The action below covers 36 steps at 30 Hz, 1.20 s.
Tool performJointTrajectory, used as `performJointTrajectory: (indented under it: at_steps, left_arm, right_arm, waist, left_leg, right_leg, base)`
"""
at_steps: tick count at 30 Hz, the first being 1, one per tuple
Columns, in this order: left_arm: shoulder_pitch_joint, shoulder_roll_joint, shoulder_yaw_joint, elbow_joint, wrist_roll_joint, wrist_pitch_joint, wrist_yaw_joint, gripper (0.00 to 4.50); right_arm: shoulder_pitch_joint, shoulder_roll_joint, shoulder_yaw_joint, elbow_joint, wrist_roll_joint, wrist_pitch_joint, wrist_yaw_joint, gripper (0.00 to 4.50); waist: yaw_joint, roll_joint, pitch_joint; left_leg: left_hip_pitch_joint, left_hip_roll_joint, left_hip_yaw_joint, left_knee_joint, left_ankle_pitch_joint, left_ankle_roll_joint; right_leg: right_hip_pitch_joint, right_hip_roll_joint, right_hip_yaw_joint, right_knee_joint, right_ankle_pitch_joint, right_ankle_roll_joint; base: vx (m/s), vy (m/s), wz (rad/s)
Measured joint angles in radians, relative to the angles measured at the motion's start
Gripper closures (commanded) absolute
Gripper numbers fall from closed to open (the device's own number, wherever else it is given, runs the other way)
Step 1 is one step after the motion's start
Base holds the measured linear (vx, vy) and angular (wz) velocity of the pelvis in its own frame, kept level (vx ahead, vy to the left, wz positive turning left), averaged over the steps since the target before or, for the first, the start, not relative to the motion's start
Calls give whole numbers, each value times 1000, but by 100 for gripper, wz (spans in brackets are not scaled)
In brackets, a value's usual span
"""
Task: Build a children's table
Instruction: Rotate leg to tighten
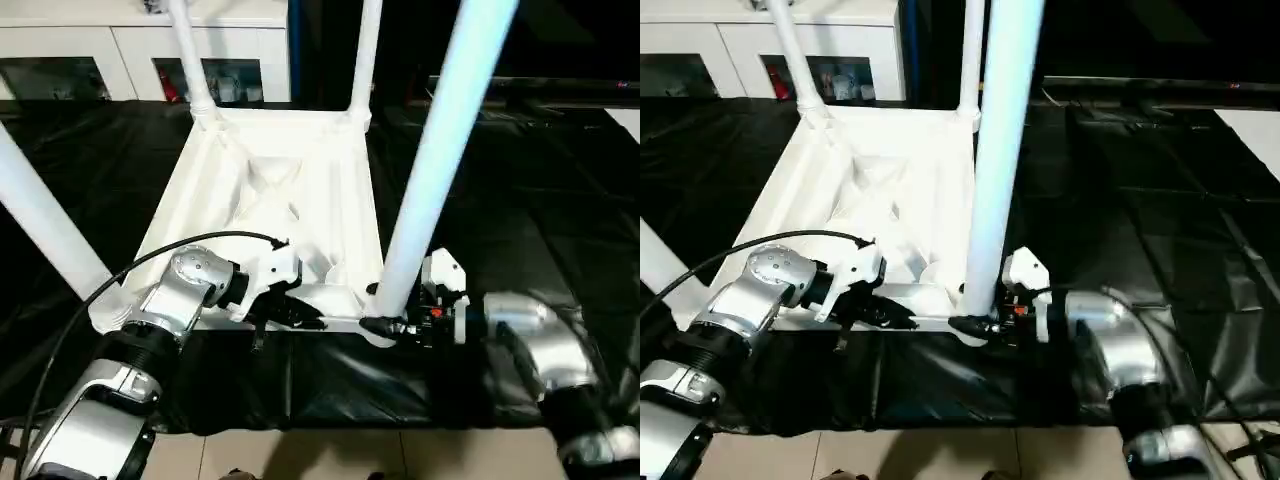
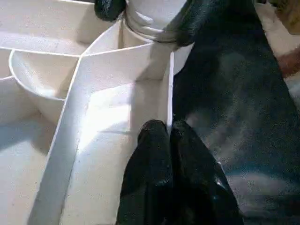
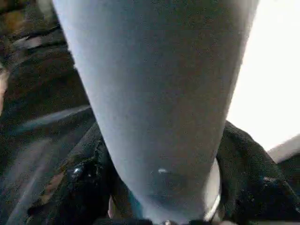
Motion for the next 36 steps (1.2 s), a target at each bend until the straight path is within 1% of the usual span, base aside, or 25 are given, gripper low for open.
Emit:
performJointTrajectory:
  at_steps: [1, 2, 4, 5, 10, 12, 13, 15, 16, 18, 19, 21, 25, 27, 28, 31, 33, 36]
  left_arm:
    - [-7, -22, 9, 9, 9, 17, 49, 450]
    - [-13, -37, 10, 13, 16, 28, 79, 450]
    - [-19, -79, 10, 15, 32, 57, 150, 450]
    - [-20, -90, 10, 15, 35, 67, 171, 450]
    - [-19, -149, 16, 14, 61, 99, 283, 450]
    - [-13, -171, 20, 7, 70, 111, 320, 450]
    - [-11, -175, 20, 4, 70, 113, 326, 450]
    - [-10, -176, 20, 1, 70, 112, 328, 450]
    - [-9, -177, 20, -3, 70, 113, 326, 450]
    - [-7, -177, 19, -9, 70, 113, 317, 450]
    - [-7, -176, 17, -13, 70, 112, 311, 450]
    - [-7, -166, 8, -23, 70, 104, 288, 450]
    - [0, -140, 0, -41, 57, 73, 218, 450]
    - [4, -119, -5, -45, 46, 44, 182, 450]
    - [4, -110, -5, -45, 41, 38, 167, 450]
    - [5, -80, -6, -47, 25, 25, 102, 450]
    - [10, -58, -7, -51, 12, 29, 59, 450]
    - [15, -38, -10, -54, 4, 25, 17, 450]
  right_arm:
    - [17, 36, -30, -13, -10, 11, -94, 187]
    - [22, 56, -44, -22, -17, 21, -160, 187]
    - [29, 103, -77, -36, -35, 46, -295, 187]
    - [32, 122, -87, -43, -45, 55, -341, 187]
    - [44, 220, -122, -67, -98, 62, -583, 187]
    - [41, 240, -124, -65, -123, 55, -654, 187]
    - [41, 242, -124, -64, -126, 50, -664, 152]
    - [41, 242, -124, -60, -127, 34, -666, 118]
    - [41, 242, -124, -58, -127, 28, -663, 118]
    - [41, 232, -124, -57, -122, 24, -637, 97]
    - [40, 216, -122, -55, -121, 20, -610, 83]
    - [30, 166, -102, -49, -122, 16, -528, 70]
    - [12, 65, -65, -32, -101, -11, -352, 70]
    - [2, 6, -42, -25, -90, -30, -238, 70]
    - [-2, -14, -35, -23, -84, -32, -194, 70]
    - [-8, -57, -17, -21, -57, -36, -61, 70]
    - [-17, -81, -2, -10, -48, -48, 11, 70]
    - [-22, -94, 4, 5, -30, -51, 77, 70]
  waist:
    - [-2, -1, 0]
    - [-5, -1, 0]
    - [-10, 0, 0]
    - [-12, 1, 0]
    - [-20, 4, -2]
    - [-23, 9, -4]
    - [-24, 12, -4]
    - [-27, 15, -5]
    - [-28, 15, -5]
    - [-28, 15, -5]
    - [-27, 16, -5]
    - [-27, 17, -5]
    - [-24, 18, -6]
    - [-18, 19, -6]
    - [-15, 19, -6]
    - [-4, 18, -6]
    - [-2, 16, -4]
    - [0, 14, -3]
  left_leg:
    - [3, 0, -1, 1, 0, -1]
    - [7, -1, -1, 0, 1, -2]
    - [8, -2, -1, 0, 2, -3]
    - [13, -2, -1, 0, 2, -3]
    - [14, -3, -3, -1, 2, -3]
    - [13, -3, -4, -3, 2, -3]
    - [13, -3, -4, -4, 2, -3]
    - [12, -5, -4, -8, 2, -2]
    - [11, -5, -4, -7, 2, -2]
    - [10, -6, -3, -7, 2, -2]
    - [10, -6, -3, -7, 2, -2]
    - [8, -6, -2, -8, 2, -2]
    - [3, -5, -2, -9, 1, -1]
    - [-4, -2, -1, -11, 3, 6]
    - [-4, -1, -1, -11, 3, 6]
    - [-5, 0, 0, -10, 3, 6]
    - [-4, 0, 0, -9, 3, 6]
    - [-4, 1, 0, -6, 3, 6]
  right_leg:
    - [1, 0, 1, 0, -2, 4]
    - [1, 0, 2, 0, -3, 5]
    - [4, -1, 3, -3, -4, 6]
    - [4, -1, 3, -3, -4, 7]
    - [5, -1, 3, -6, -5, 8]
    - [7, -1, 2, -10, -5, 8]
    - [8, -1, 2, -14, -5, 8]
    - [9, -1, 2, -21, -5, 8]
    - [9, -1, 2, -21, -5, 8]
    - [9, -2, 4, -21, -5, 8]
    - [9, -2, 5, -21, -5, 8]
    - [7, -2, 6, -19, -4, 7]
    - [3, -1, 5, -16, 5, 4]
    - [1, 0, 1, -16, 3, 8]
    - [0, 1, 0, -15, 2, 8]
    - [-5, 1, -2, -4, -4, 6]
    - [-5, 1, -2, -1, -5, 6]
    - [-5, 1, -1, 0, -5, 6]
  base:
    - [0, 0, 0]
    - [0, 0, 0]
    - [0, 0, 0]
    - [0, 0, 0]
    - [0, 0, 0]
    - [0, 0, 0]
    - [0, 0, 0]
    - [0, 0, 0]
    - [0, 0, 0]
    - [0, 0, 0]
    - [0, 0, 0]
    - [0, 0, 0]
    - [28, -9, 2]
    - [31, -11, 3]
    - [0, 0, 0]
    - [0, 0, 0]
    - [0, 0, 0]
    - [0, 0, 0]
